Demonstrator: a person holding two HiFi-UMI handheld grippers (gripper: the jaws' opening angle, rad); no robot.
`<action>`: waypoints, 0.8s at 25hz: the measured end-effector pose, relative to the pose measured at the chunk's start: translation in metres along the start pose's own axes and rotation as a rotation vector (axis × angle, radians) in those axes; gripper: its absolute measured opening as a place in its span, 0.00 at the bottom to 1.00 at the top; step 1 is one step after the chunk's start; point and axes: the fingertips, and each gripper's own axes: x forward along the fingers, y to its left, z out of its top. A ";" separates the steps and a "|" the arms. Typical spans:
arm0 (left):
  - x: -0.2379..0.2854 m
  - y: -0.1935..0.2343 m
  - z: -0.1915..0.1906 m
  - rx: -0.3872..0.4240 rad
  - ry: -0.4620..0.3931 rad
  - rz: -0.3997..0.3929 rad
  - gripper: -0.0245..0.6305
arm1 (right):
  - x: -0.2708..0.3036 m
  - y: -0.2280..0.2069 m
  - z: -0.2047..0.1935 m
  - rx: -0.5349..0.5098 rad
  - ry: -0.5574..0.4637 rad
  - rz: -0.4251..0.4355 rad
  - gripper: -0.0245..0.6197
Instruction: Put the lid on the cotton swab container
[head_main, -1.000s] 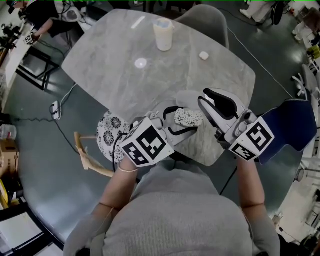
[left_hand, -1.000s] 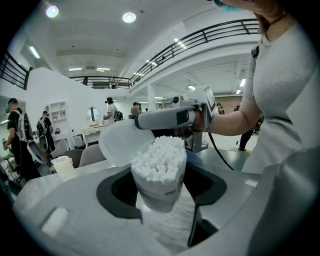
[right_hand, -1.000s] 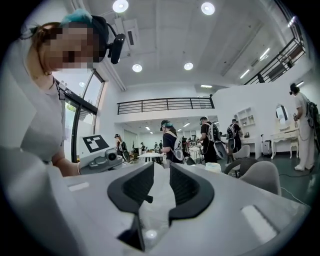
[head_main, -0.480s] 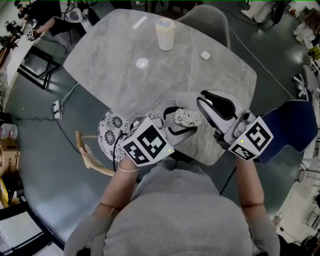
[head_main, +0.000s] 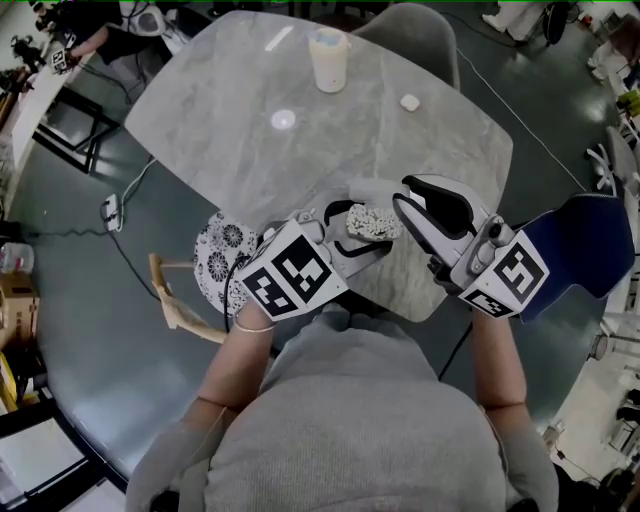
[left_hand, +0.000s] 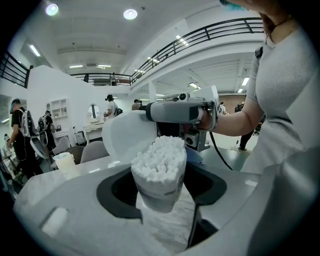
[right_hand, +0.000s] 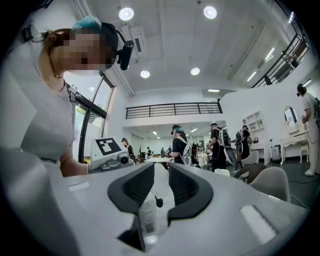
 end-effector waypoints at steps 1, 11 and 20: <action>0.000 0.000 0.000 0.000 0.001 0.000 0.44 | -0.001 0.001 0.001 -0.006 -0.002 0.003 0.17; -0.001 -0.001 0.003 -0.015 0.005 0.016 0.44 | -0.008 0.017 0.004 -0.060 -0.019 0.049 0.18; 0.000 -0.002 0.006 -0.023 0.002 0.028 0.44 | -0.013 0.023 0.005 -0.088 -0.016 0.067 0.19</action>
